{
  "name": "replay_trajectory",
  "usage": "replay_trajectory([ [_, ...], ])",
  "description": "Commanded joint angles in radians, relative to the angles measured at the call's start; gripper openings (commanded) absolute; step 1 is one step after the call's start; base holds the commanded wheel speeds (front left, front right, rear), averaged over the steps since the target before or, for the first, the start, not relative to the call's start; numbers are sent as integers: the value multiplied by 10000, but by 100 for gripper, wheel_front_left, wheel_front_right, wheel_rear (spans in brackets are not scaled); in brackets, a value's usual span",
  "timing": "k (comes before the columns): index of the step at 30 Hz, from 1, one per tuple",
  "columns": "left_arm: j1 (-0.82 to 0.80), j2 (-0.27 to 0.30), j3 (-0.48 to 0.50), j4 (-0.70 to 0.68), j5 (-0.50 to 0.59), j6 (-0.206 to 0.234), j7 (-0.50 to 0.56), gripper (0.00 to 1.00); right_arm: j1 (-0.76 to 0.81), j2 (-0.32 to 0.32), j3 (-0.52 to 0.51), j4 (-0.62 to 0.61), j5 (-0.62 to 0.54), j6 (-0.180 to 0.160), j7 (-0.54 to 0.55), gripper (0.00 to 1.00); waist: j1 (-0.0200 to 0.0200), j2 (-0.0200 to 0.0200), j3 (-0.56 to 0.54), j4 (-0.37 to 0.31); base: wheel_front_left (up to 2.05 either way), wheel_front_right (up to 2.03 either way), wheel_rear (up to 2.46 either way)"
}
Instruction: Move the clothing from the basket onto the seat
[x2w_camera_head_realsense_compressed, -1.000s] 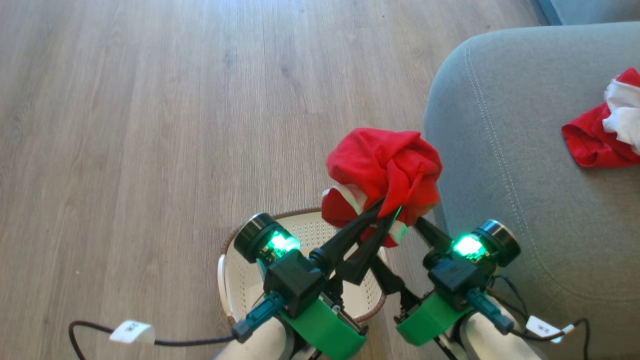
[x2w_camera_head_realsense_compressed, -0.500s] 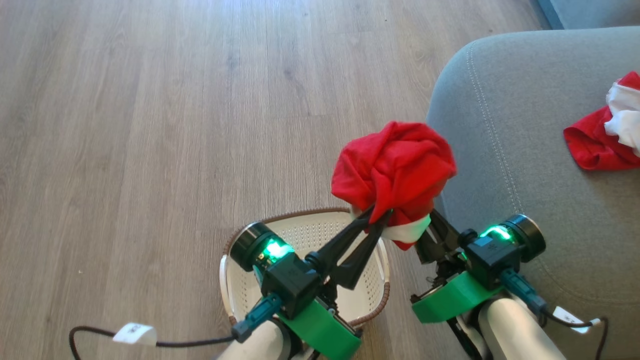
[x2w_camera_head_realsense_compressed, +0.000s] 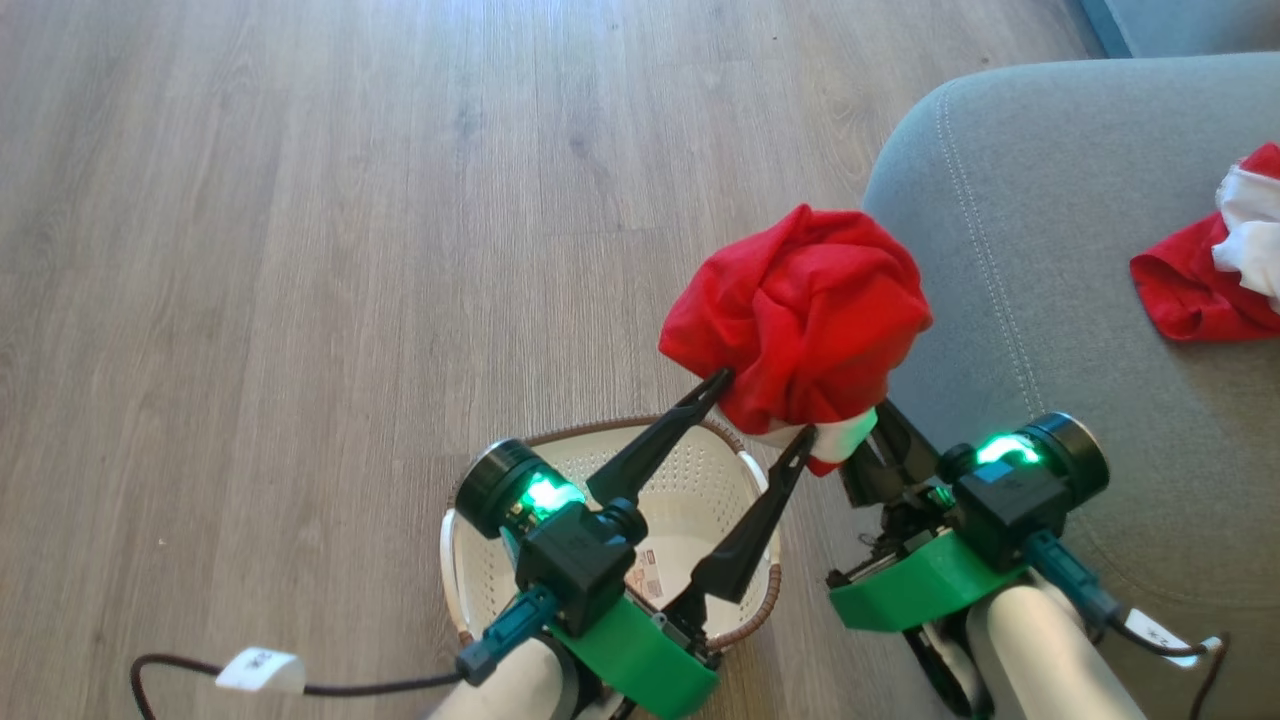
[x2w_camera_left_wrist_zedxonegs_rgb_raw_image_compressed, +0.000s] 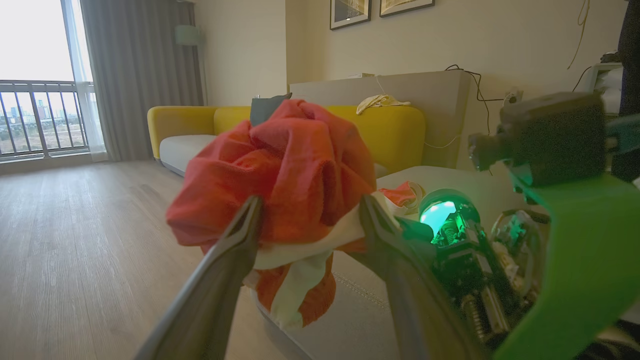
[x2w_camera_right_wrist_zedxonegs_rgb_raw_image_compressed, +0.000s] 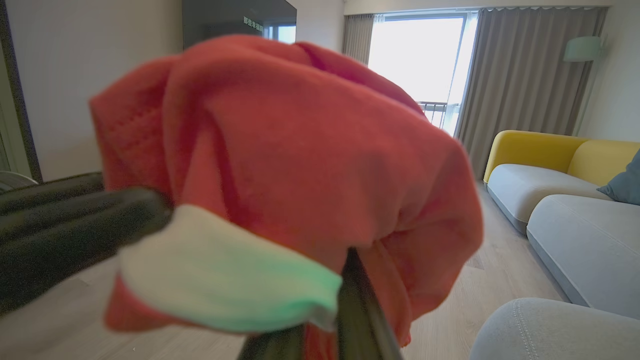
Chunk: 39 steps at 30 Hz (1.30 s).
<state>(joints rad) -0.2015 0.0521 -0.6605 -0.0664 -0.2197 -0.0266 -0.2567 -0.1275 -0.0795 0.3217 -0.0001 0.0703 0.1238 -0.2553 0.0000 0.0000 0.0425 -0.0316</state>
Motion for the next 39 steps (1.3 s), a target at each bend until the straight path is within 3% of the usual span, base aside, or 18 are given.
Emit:
replay_trajectory([
  [1, -288, -18, 361, -323, 171, 32, -51, 100, -127, 147, 54, -488, -88, 69, -65, 0, 0, 0, -15, -4, 0, 0, 0],
  [16, -61, -18, 1013, 167, 759, 23, -51, 100, 202, -34, -1453, -890, -710, 69, -65, 0, 0, 0, 71, -156, 0, 0, 0],
  [31, 517, -11, 1256, 1158, 1781, -524, -51, 100, 1397, 18, -3362, -823, -813, 69, -65, 0, 0, 0, 140, -434, 0, 0, 0],
  [39, 751, 45, 1253, 1624, 1938, -698, -51, 100, 1631, 67, -3523, -534, -890, 69, -65, 0, 0, 0, 177, -555, 0, 0, 0],
])
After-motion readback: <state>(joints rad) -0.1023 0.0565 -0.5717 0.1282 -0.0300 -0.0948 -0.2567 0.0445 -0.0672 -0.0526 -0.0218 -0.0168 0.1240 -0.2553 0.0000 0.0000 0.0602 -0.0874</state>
